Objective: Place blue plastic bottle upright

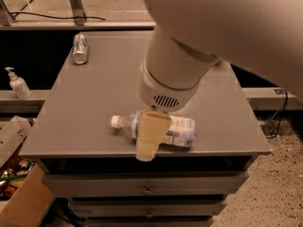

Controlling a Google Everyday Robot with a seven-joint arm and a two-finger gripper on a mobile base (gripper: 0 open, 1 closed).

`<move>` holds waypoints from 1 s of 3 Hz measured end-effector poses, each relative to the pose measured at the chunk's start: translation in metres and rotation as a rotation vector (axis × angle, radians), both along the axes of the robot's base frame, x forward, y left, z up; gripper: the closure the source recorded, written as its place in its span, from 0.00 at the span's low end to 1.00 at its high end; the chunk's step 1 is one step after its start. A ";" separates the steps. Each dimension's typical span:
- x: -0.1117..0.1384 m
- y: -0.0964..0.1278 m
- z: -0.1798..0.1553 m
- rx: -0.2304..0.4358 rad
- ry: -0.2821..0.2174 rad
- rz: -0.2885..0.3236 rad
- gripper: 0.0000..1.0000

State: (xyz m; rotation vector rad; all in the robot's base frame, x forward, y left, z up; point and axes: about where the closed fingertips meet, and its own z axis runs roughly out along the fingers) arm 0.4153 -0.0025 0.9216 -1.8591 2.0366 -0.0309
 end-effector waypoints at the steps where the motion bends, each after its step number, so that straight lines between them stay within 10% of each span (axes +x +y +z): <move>1: 0.004 0.013 -0.033 -0.042 0.036 -0.004 0.00; 3: 0.018 0.023 -0.083 -0.113 0.085 -0.015 0.00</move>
Offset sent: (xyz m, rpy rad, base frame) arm 0.0163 0.0262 -0.1002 -0.1250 0.1142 -0.0098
